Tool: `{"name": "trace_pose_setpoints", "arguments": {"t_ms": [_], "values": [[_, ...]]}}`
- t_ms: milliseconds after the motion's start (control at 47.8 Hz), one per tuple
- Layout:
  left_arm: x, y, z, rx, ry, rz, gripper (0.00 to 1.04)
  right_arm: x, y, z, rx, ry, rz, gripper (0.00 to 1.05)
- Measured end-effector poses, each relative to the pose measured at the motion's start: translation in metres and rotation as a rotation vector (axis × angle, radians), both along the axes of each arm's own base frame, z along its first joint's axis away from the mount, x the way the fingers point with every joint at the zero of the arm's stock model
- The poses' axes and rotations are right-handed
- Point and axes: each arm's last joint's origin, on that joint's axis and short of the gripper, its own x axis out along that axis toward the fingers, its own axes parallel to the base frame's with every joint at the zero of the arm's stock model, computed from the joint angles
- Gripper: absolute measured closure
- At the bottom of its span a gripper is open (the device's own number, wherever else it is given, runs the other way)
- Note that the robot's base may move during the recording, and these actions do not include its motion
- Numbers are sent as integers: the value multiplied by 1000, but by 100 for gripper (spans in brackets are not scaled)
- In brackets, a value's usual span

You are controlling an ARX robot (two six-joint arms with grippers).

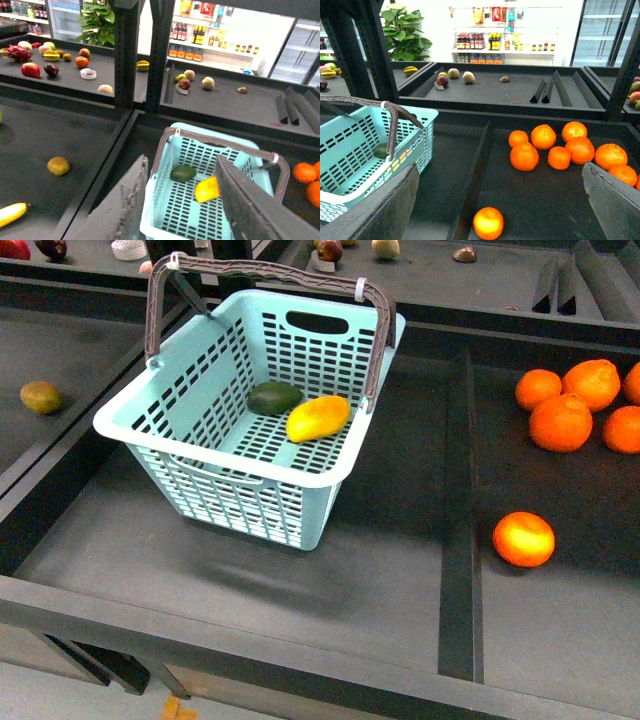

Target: Pick mango and avocado into basket

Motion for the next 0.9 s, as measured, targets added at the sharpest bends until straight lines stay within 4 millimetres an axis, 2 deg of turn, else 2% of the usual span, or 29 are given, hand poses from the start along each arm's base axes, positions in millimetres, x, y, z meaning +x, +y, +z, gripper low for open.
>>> {"name": "trace_pose_setpoints", "arguments": {"t_ms": [125,251,460,899], "values": [[-16,0,-23,60,17,2,82,0,0,0,0,0,0,8],[-29,0,-38,77,20,2,103,0,0,0,0,0,0,8],[-51,0,-59,85,14,2,102,0,0,0,0,0,0,8],[-75,0,-79,90,13,2,102,0,0,0,0,0,0,8]]}}
